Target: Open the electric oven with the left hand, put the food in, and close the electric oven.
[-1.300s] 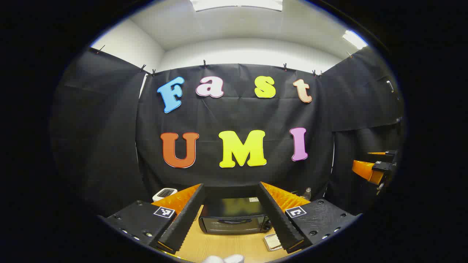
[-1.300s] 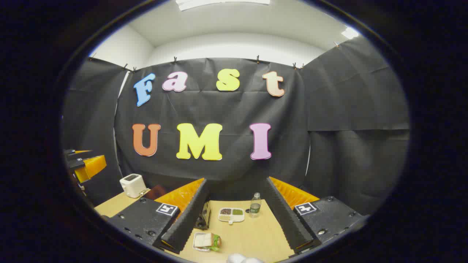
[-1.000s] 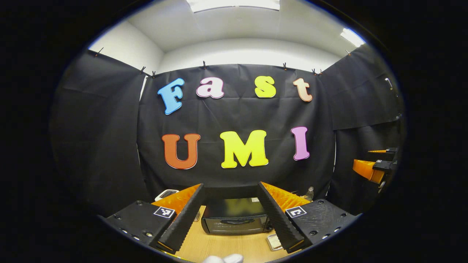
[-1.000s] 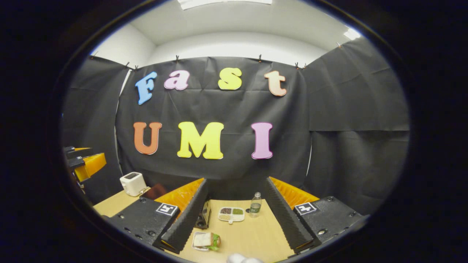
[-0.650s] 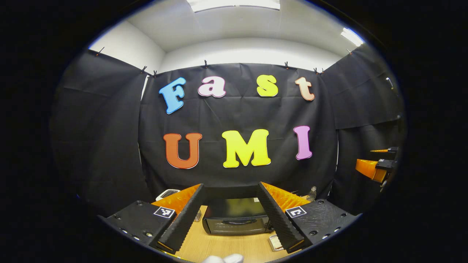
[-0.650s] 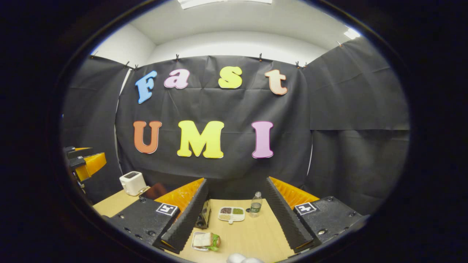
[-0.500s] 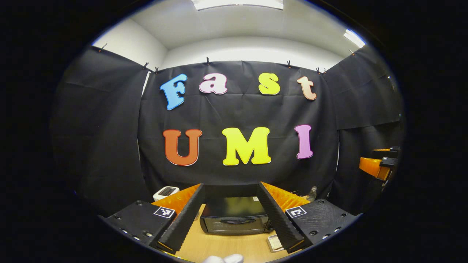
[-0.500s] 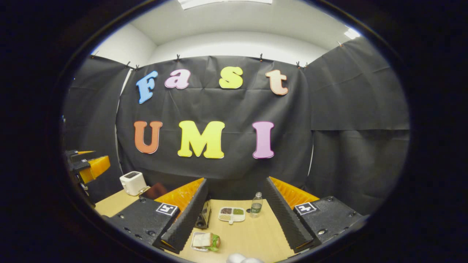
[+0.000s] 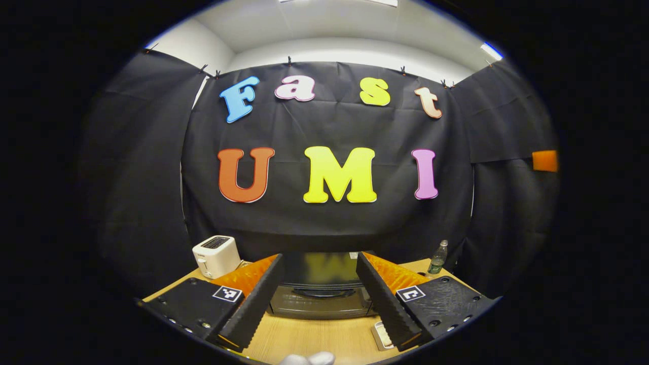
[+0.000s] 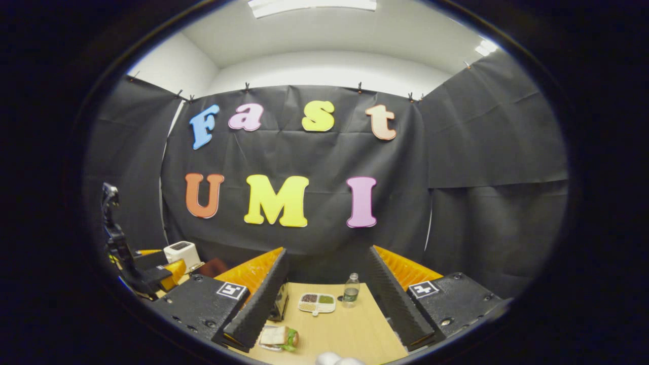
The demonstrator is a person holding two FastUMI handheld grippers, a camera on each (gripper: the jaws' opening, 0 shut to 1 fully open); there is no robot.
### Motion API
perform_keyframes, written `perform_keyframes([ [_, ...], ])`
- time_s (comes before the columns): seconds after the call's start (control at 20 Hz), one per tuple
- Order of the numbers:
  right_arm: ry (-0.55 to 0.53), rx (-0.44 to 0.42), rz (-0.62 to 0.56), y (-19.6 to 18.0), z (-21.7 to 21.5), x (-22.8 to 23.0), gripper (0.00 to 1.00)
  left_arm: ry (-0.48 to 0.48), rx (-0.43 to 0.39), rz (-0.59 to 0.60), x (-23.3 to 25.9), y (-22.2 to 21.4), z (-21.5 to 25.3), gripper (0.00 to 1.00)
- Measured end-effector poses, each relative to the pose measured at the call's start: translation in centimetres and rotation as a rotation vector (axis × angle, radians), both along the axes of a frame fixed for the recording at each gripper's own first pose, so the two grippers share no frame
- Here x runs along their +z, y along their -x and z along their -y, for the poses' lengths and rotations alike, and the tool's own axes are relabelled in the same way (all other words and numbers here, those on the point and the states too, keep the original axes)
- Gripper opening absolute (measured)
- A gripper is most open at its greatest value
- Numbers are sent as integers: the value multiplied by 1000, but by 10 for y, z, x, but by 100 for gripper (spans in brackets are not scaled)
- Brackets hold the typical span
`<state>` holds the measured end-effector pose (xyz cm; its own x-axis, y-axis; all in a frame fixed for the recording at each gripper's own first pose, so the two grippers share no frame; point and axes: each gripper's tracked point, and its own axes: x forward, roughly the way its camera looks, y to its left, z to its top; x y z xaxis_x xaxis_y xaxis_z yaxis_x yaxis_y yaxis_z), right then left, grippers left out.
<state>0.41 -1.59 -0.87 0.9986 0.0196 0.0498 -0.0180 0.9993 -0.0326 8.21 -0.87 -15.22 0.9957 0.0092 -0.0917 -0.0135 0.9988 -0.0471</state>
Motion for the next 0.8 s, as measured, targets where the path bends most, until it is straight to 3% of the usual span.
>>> perform_keyframes([
  [0.45,73,-46,-98,-4,12,-38,97,3,-46,-129,-115,-74,23,94],
  [0.5,74,-58,-113,-6,16,-43,98,-1,-47,-150,-123,-80,24,86],
  [0.55,73,-63,-124,-7,17,-46,99,-4,-45,-159,-129,-88,24,94],
  [0.8,66,-84,-156,-17,21,-54,100,-37,-56,-204,-148,-112,21,95],
])
